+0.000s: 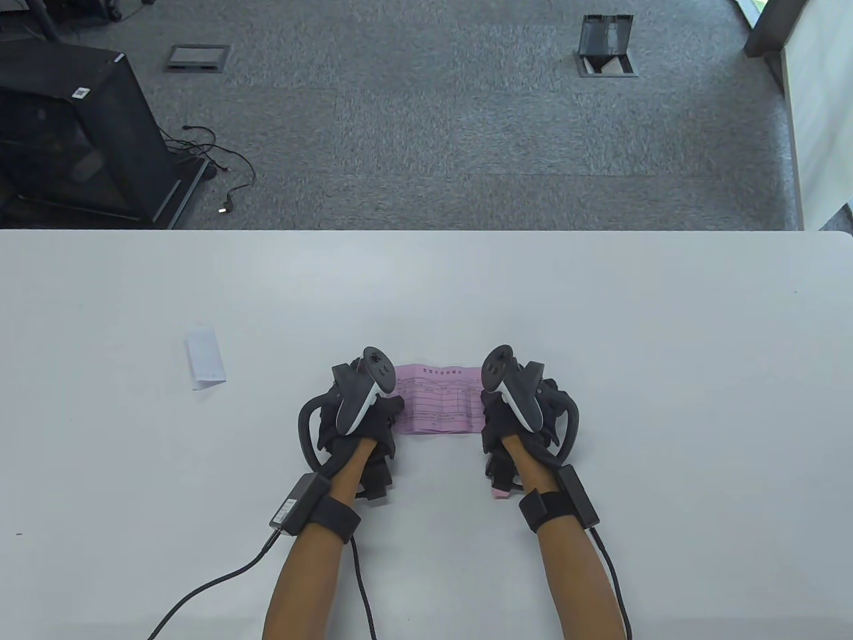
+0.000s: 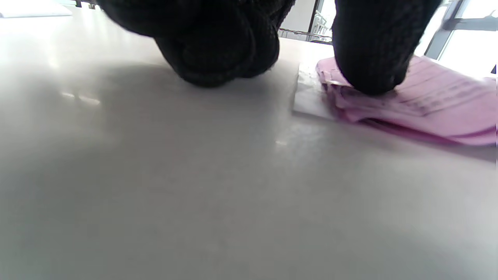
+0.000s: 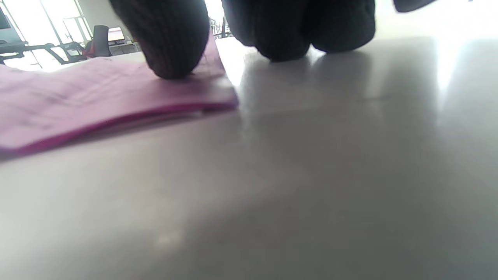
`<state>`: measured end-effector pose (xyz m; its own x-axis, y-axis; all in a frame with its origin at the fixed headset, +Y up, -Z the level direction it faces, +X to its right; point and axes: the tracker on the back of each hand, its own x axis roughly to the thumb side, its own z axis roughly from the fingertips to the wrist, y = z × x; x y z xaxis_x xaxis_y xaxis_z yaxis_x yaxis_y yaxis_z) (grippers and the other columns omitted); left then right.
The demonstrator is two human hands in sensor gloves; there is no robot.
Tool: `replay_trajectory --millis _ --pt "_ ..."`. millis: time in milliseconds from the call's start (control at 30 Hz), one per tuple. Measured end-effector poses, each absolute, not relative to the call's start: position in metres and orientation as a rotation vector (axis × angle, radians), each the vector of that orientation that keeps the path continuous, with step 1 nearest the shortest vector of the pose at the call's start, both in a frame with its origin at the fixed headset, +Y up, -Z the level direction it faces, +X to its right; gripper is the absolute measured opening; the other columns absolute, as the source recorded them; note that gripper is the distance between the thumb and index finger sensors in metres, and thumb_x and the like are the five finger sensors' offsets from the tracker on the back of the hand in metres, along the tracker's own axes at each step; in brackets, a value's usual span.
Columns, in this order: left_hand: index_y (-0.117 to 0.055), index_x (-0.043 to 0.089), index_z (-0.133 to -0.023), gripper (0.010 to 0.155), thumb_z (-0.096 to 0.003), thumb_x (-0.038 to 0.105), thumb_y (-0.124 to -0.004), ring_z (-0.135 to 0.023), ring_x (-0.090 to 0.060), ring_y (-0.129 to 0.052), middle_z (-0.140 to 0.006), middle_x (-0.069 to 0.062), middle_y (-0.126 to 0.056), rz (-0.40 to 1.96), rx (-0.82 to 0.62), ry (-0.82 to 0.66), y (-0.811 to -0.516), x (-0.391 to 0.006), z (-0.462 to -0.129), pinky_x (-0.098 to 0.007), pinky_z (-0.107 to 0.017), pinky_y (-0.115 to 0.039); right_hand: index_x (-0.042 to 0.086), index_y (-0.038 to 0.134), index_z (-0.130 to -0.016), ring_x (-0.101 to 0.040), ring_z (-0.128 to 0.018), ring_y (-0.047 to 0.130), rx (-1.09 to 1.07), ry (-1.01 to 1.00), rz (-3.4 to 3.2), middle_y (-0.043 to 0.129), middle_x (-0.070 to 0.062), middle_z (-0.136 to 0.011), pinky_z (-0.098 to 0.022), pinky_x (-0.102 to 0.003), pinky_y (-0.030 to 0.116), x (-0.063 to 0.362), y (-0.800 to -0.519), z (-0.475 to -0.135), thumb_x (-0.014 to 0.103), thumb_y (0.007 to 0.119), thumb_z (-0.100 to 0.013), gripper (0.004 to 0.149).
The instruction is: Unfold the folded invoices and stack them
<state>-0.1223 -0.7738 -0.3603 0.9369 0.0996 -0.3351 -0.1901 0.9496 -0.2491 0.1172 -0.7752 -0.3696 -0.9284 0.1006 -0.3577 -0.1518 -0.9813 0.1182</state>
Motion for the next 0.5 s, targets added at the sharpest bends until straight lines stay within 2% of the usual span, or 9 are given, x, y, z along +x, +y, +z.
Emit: replay_trajectory --millis 133,267,400,500 --pt "-0.043 0.024 -0.115 0.09 -0.0443 0.058 -0.085 -0.064 -0.028 -0.091 -0.094 -0.013 -0.081 0.276 -0.252 0.31 -0.768 -0.132 -0.355 -0.037 -0.048 -0.079 0.019 0.055 -0.101 -0.033 -0.082 0.07 -0.529 0.235 2.76 0.073 -0.006 -0.086 -0.067 -0.068 0.047 0.131 -0.772 -0.363 0.051 0.074 -0.046 0.066" --pt "-0.042 0.028 -0.115 0.087 -0.0452 0.059 -0.084 -0.085 -0.036 -0.083 -0.105 -0.014 -0.075 0.314 -0.114 0.37 -0.753 -0.157 -0.343 -0.047 -0.062 -0.074 0.019 0.048 -0.104 -0.038 -0.088 0.065 -0.396 0.304 2.566 0.068 -0.01 -0.094 -0.067 -0.072 0.043 0.153 -0.768 -0.347 0.053 0.071 -0.047 0.071" --pt "-0.026 0.032 -0.117 0.091 -0.0489 0.06 -0.078 -0.105 -0.044 -0.058 -0.12 -0.015 -0.049 0.296 -0.141 0.523 -0.738 -0.206 -0.343 -0.061 -0.077 -0.053 0.019 0.043 -0.107 -0.042 -0.09 0.062 -0.261 0.291 2.558 0.063 -0.014 -0.099 -0.067 -0.073 0.041 0.177 -0.763 -0.315 0.055 0.07 -0.047 0.075" --pt "-0.019 0.031 -0.117 0.092 -0.051 0.059 -0.077 -0.111 -0.048 -0.045 -0.124 -0.017 -0.037 0.302 -0.14 0.631 -0.736 -0.246 -0.347 -0.068 -0.08 -0.043 0.019 0.043 -0.107 -0.042 -0.09 0.062 -0.214 0.215 2.577 0.062 -0.014 -0.1 -0.067 -0.072 0.041 0.189 -0.758 -0.291 0.055 0.069 -0.047 0.074"
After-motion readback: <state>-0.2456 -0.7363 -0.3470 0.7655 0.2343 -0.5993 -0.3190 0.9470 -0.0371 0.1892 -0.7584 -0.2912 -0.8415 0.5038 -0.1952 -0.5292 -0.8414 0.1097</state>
